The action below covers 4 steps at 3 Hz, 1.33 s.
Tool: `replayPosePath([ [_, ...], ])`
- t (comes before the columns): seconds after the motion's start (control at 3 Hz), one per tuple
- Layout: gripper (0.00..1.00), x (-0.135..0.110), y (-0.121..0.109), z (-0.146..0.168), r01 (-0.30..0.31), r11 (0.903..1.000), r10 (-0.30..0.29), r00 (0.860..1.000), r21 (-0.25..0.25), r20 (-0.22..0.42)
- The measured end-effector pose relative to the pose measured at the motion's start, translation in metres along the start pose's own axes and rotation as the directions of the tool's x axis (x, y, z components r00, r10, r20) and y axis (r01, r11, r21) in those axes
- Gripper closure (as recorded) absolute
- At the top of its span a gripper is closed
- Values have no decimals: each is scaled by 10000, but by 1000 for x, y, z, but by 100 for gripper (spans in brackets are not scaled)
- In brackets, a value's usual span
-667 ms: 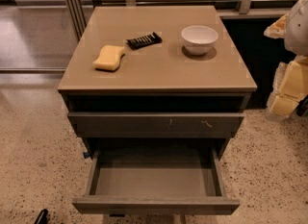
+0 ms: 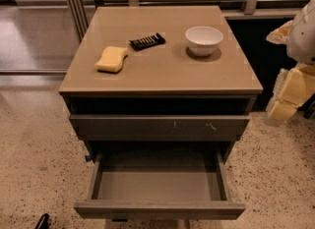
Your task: Place sponge into middle drawer
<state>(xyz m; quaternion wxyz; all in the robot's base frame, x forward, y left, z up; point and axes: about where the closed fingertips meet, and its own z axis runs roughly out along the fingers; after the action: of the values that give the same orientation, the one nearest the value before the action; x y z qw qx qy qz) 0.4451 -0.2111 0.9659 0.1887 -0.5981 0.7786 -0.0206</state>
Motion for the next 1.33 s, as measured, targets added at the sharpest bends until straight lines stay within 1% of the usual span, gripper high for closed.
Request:
replayPosePath([
  [0.33,0,-31,-20,51,-340,9990,392,9799,-300,1957],
  [0.67,0,-81,-77,118,-582,9883,1047,9308,-1406,3501],
  [1.0,0,-134,-112,154,-170,9739,1053,9173,-2264,3840],
  [1.33,0,-151,-132,141,-28,9830,815,9028,-1837,4222],
])
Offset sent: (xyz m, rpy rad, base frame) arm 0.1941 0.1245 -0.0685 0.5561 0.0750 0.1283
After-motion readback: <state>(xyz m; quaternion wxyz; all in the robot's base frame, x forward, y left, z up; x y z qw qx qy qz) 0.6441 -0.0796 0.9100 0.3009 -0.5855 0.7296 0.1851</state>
